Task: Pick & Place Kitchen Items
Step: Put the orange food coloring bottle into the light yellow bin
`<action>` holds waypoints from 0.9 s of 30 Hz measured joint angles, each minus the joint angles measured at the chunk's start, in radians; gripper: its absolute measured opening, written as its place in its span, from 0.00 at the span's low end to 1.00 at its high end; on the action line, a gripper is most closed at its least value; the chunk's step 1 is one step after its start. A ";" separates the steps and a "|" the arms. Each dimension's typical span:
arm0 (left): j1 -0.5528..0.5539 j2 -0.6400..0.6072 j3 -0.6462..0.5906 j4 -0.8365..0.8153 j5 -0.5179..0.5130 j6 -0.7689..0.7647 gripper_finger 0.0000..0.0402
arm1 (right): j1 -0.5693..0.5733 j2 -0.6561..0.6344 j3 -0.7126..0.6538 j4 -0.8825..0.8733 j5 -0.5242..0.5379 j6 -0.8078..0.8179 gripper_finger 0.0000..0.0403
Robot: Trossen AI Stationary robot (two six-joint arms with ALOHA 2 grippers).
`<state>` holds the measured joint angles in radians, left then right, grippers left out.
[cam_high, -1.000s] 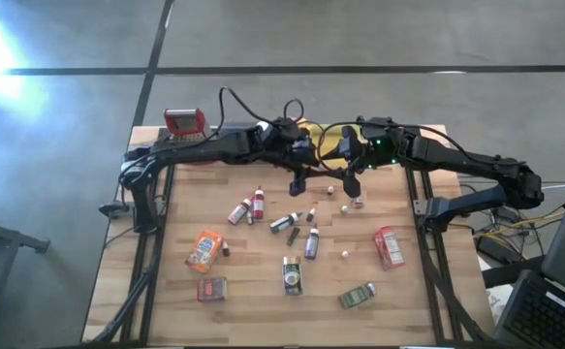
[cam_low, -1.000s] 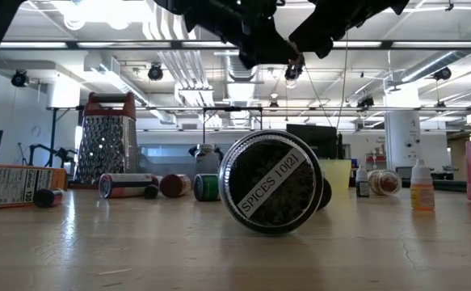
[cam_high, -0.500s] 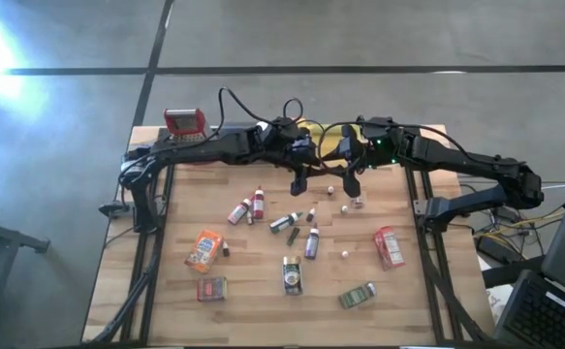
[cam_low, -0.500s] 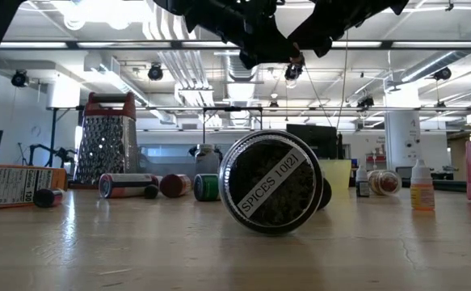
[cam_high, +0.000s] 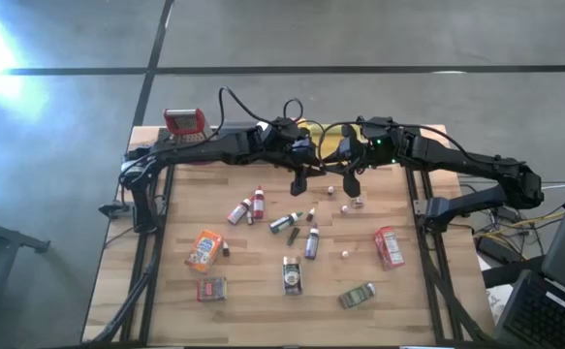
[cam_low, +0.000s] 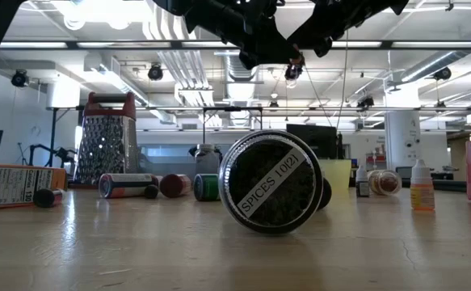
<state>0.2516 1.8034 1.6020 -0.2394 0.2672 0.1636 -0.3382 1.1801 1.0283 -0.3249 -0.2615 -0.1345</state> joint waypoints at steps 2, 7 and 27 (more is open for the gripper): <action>0.000 0.000 0.000 0.000 0.000 0.000 0.25 | 0.000 0.000 0.000 0.000 0.000 0.000 0.15; 0.000 0.000 0.000 0.000 0.000 0.000 0.25 | 0.000 0.000 0.000 0.000 0.000 0.003 0.17; 0.000 -0.014 0.017 -0.101 -0.062 -0.018 0.57 | 0.000 -0.003 0.000 -0.002 0.000 0.006 0.15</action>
<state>0.2516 1.7891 1.6192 -0.3403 0.2049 0.1456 -0.3382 1.1774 1.0283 -0.3271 -0.2611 -0.1284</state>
